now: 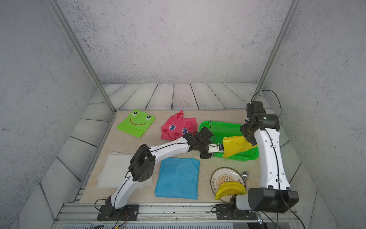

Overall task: Put the folded raincoat in the basket
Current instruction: Move the basket to the center of the board, then place the raincoat in the basket.

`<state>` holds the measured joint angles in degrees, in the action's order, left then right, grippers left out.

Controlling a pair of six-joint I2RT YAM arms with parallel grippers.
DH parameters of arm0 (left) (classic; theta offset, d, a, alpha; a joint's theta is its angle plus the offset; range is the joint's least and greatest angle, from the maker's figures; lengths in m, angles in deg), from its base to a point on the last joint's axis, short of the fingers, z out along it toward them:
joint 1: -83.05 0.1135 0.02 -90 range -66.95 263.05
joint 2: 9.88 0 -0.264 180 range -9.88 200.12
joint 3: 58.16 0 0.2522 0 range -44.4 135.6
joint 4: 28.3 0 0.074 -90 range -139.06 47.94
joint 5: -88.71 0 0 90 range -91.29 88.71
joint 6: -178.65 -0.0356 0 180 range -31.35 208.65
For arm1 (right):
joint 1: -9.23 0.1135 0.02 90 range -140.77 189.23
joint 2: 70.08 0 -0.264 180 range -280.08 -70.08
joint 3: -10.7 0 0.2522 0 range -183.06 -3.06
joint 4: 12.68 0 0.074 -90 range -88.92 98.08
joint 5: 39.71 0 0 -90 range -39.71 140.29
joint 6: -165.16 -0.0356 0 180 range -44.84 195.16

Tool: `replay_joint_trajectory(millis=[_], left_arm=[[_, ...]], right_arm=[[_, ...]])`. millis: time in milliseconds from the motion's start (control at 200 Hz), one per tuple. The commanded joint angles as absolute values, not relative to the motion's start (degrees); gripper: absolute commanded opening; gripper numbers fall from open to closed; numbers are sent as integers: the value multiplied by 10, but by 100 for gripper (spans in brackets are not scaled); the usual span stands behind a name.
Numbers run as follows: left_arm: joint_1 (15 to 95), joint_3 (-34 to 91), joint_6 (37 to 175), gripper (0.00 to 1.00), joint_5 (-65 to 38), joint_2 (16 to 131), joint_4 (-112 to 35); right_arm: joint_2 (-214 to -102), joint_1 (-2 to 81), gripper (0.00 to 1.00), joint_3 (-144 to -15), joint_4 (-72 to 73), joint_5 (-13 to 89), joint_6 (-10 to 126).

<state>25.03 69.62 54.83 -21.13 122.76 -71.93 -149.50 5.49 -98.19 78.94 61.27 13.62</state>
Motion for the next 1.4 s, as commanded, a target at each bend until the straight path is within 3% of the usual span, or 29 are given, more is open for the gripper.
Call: replay_joint_trajectory(millis=[0,155,460,831,1141,1391], left_arm=[[254,663,630,18,-206,1186,-749],[253,640,676,30,-213,1161,-764],[288,640,678,59,-274,1077,-810],[436,551,653,67,-454,932,-864],[506,461,704,75,-429,885,-762],[550,412,749,77,-408,872,-694]], right_arm=[[-1500,54,0,-966,764,522,104],[-1536,54,0,-988,790,461,109],[-1528,54,0,-967,808,476,96],[-1503,66,0,-950,842,444,30],[-1505,132,0,-969,890,519,-29],[-1618,153,0,-1006,850,534,-41]])
